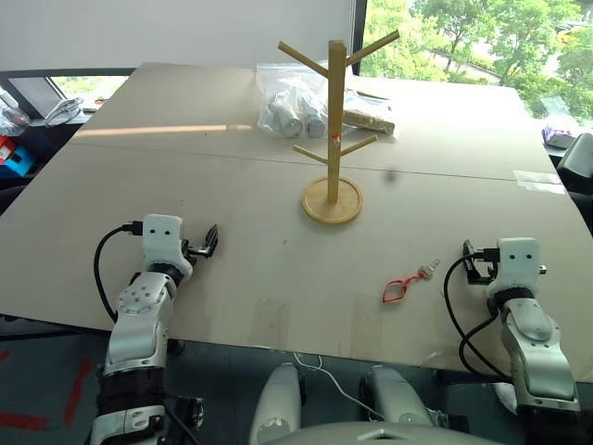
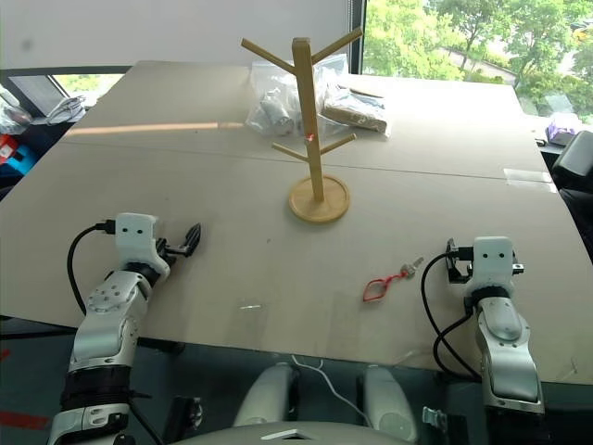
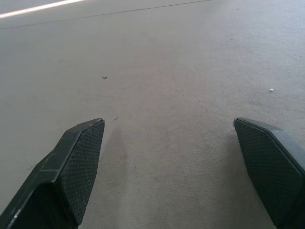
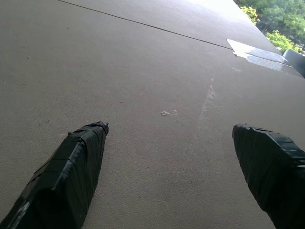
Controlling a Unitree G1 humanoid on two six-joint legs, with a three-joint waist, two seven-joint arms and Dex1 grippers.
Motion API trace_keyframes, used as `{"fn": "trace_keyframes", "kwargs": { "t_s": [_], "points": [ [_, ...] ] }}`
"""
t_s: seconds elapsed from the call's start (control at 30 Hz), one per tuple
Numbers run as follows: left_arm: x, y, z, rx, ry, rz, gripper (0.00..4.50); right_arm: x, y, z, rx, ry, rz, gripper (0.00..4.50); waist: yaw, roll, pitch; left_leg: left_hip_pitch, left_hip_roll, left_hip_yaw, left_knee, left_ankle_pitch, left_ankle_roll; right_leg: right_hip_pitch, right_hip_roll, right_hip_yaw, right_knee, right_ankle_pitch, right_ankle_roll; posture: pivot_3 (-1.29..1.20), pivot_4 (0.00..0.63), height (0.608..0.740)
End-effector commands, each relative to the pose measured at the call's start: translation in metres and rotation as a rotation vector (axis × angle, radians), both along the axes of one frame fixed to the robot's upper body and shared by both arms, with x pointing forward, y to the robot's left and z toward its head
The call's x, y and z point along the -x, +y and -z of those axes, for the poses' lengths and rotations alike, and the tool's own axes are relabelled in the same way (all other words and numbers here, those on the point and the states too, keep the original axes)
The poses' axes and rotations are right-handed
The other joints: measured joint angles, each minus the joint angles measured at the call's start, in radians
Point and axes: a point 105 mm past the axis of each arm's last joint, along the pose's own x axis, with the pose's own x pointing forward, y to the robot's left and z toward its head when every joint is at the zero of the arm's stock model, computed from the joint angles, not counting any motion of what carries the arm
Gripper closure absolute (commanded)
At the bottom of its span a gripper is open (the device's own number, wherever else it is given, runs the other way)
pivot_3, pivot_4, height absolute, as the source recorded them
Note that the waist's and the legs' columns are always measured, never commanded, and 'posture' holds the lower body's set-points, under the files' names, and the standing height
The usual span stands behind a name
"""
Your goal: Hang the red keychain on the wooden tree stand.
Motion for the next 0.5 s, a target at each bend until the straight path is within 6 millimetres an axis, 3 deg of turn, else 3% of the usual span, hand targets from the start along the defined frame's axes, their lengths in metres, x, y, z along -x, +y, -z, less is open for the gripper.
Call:
{"fn": "trace_keyframes", "kwargs": {
  "t_s": [0.03, 0.13, 0.27, 0.5],
  "points": [
    [0.003, -0.007, 0.004, 0.004, 0.057, 0.087, 0.04, -0.006, 0.006, -0.011, 0.029, 0.01, -0.135, 0.0, 0.0, 0.0, 0.0, 0.0, 0.0, 0.0, 0.0, 0.0, 0.0, 0.0, 0.0, 0.0, 0.0, 0.0, 0.0, 0.0, 0.15, 0.74],
    [0.006, -0.035, -0.029, -0.004, 0.039, 0.351, 0.04, -0.016, 0.037, -0.042, 0.082, 0.014, -0.508, 0.0, -0.009, 0.001, 0.005, -0.001, 0.0, 0.002, 0.0, 0.0, 0.0, 0.0, 0.0, 0.002, -0.002, 0.0, 0.0, 0.0, 0.15, 0.74],
    [0.018, -0.065, -0.061, -0.068, 0.058, 0.617, 0.04, -0.023, 0.051, -0.071, 0.161, 0.073, -0.848, 0.0, -0.015, -0.001, 0.016, -0.001, 0.0, 0.001, 0.0, 0.0, 0.0, -0.001, 0.001, 0.002, -0.002, 0.0, 0.0, 0.0, 0.15, 0.74],
    [0.042, -0.113, -0.095, -0.106, 0.045, 0.888, 0.04, -0.012, 0.083, -0.084, 0.249, 0.194, -1.293, 0.0, -0.012, -0.004, 0.023, -0.003, 0.0, 0.0, -0.004, 0.0, 0.0, -0.001, 0.001, 0.0, -0.005, 0.002, -0.004, 0.0, 0.15, 0.74]
  ]
}}
